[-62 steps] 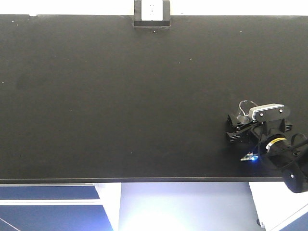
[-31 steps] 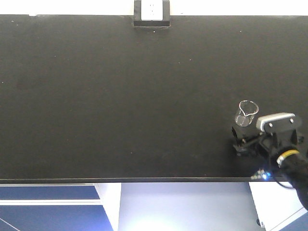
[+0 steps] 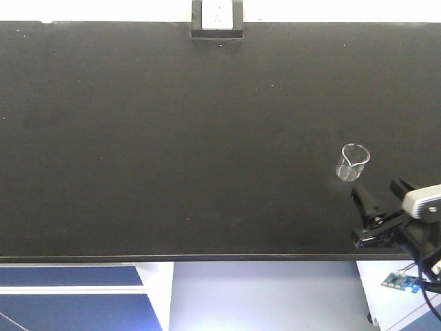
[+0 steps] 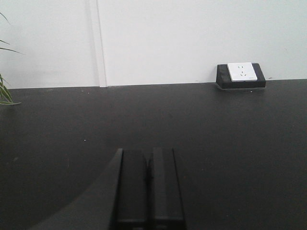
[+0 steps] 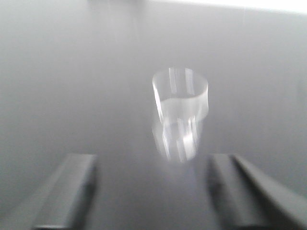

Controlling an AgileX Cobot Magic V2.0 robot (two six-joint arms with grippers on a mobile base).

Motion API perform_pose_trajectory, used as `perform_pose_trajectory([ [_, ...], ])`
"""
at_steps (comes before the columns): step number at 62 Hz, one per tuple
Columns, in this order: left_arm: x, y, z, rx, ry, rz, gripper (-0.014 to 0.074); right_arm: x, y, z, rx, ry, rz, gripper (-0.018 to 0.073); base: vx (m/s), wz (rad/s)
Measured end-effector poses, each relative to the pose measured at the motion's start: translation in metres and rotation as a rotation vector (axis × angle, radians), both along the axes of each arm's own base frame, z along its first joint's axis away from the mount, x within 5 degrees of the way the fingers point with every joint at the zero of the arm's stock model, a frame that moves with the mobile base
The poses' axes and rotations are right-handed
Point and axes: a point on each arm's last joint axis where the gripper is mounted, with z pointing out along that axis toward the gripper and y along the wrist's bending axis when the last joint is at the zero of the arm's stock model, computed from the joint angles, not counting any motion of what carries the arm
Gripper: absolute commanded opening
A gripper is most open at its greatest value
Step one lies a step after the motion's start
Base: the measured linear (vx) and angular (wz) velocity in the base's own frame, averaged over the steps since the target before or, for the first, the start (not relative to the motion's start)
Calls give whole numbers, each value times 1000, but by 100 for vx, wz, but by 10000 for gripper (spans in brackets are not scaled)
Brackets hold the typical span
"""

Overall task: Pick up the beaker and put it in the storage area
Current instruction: 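Open the right gripper and withdraw it from the beaker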

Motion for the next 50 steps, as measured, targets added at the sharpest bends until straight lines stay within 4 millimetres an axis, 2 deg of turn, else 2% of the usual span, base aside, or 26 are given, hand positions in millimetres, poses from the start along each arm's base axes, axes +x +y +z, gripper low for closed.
perform_pose_trajectory([
  [8, 0, 0, 0, 0, 0, 0, -6, -8, 7, 21, 67, -107, 62, 177, 0, 0],
  [24, 0, 0, 0, 0, 0, 0, -6, -15, 7, 34, 89, -170, 60, 73, 0, 0],
  [50, 0, 0, 0, 0, 0, 0, -6, -16, 7, 37, 103, -202, 68, 46, 0, 0],
])
